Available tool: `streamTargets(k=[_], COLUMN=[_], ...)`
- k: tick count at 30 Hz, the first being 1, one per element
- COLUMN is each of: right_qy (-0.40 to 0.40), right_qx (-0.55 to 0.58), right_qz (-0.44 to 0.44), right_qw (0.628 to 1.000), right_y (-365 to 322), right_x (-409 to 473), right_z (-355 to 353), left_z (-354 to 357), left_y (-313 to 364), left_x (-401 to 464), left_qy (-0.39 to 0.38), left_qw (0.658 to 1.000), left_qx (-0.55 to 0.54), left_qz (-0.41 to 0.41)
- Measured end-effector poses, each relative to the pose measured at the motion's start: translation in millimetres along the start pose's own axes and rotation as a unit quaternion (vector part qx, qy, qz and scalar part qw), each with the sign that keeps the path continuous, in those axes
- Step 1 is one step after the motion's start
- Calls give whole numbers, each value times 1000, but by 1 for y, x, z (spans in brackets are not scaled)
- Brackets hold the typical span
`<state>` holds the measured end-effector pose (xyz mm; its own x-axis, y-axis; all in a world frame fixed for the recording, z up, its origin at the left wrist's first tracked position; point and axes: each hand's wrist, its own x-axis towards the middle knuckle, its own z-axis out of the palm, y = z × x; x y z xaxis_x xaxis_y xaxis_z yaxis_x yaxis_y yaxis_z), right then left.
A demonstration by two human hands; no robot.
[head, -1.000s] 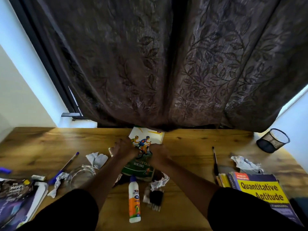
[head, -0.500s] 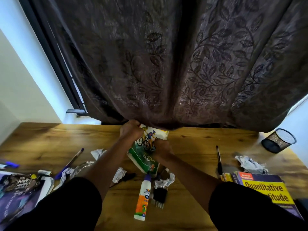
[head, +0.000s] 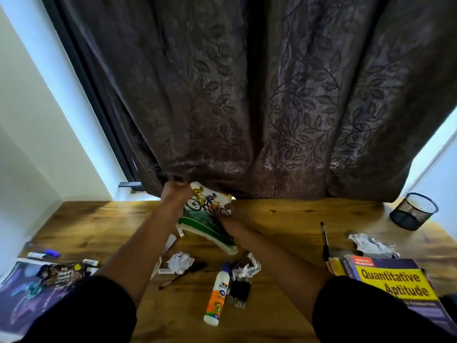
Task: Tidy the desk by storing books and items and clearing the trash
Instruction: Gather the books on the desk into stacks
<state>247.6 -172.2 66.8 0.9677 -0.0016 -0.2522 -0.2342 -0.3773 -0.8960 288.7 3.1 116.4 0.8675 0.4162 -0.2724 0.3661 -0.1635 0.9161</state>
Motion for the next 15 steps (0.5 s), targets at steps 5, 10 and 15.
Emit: streamTargets(k=[5,10,15], right_qy=[-79,-76,-10], right_qx=[167,196,145], right_qz=[152,196,163], right_qw=[971,958,976], right_y=[-2,20,50], right_x=[-13,-34,-62], right_z=[-21,-52,-113], left_z=[-19,-18,10], left_y=[-6,-39,-68], left_x=[-44,-90,-134], left_qy=[-75,-168,-205], left_qw=[989,973,961], left_qx=[-94,-107,-167], left_qz=[-85,-113,-83])
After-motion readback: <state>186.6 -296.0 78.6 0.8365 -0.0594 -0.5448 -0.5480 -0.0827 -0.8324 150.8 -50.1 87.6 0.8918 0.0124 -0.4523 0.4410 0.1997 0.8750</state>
